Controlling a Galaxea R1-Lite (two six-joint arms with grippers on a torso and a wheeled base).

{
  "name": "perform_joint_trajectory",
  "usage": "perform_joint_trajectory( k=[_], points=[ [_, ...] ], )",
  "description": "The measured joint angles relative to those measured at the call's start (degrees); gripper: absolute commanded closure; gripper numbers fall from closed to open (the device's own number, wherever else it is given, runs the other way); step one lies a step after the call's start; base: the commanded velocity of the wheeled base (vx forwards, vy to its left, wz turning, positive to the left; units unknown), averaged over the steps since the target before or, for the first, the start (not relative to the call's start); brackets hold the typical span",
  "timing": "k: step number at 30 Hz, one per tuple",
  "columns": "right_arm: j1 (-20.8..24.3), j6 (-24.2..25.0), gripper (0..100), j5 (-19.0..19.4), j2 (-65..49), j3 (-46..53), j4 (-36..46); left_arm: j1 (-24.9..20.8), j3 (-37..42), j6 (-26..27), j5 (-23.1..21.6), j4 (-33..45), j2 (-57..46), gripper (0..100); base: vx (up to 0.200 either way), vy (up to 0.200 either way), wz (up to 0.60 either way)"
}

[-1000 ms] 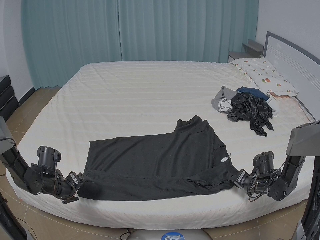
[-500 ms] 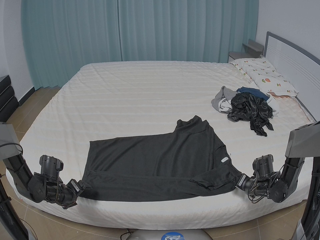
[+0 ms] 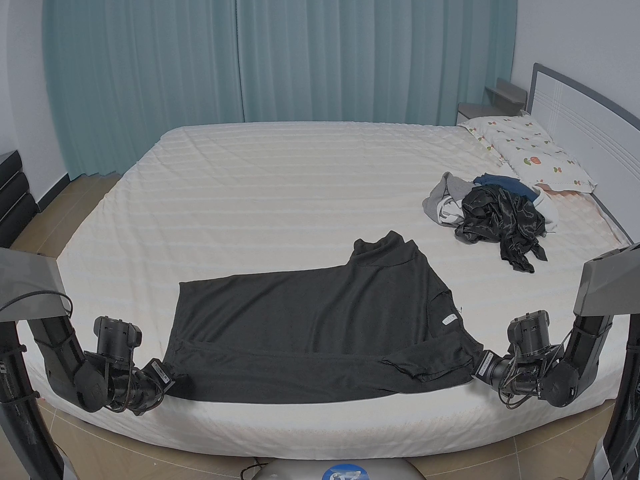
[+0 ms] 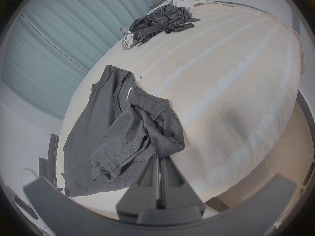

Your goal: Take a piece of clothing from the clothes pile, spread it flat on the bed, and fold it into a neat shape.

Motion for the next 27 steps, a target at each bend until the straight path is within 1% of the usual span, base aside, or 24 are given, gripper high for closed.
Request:
perform_joint_trajectory(
  k=[4, 13, 18, 21, 24, 27],
  points=[
    [0.1, -1.4, 100, 0.0, -0.2, 0.7, 0.0, -0.4, -0.7, 0.0, 2.3, -1.1, 1.9, 100, 0.0, 0.0, 0.0],
    [0.6, -2.3, 100, 0.0, -1.9, 2.0, 0.8, -0.2, -0.5, 0.0, 3.0, -1.2, 2.8, 100, 0.0, 0.0, 0.0],
    [1.1, -3.1, 100, 0.0, -4.2, 2.5, 5.1, 0.7, -0.4, 0.3, 3.6, -1.1, 1.8, 100, 0.0, 0.0, 0.0],
    [1.3, -4.5, 100, 0.1, -5.6, 2.8, 7.8, 1.9, -0.4, 0.5, 3.6, -0.8, 0.7, 100, 0.0, 0.0, 0.0],
    [1.5, -5.6, 100, 0.1, -6.4, 3.2, 8.1, 2.6, -0.4, 1.0, 3.6, -0.6, -0.1, 100, 0.0, 0.0, 0.0],
    [1.8, -6.4, 100, 0.1, -6.8, 3.8, 8.3, 3.0, -0.1, 2.7, 3.6, -0.5, -0.6, 100, 0.0, 0.0, 0.0]
  ],
)
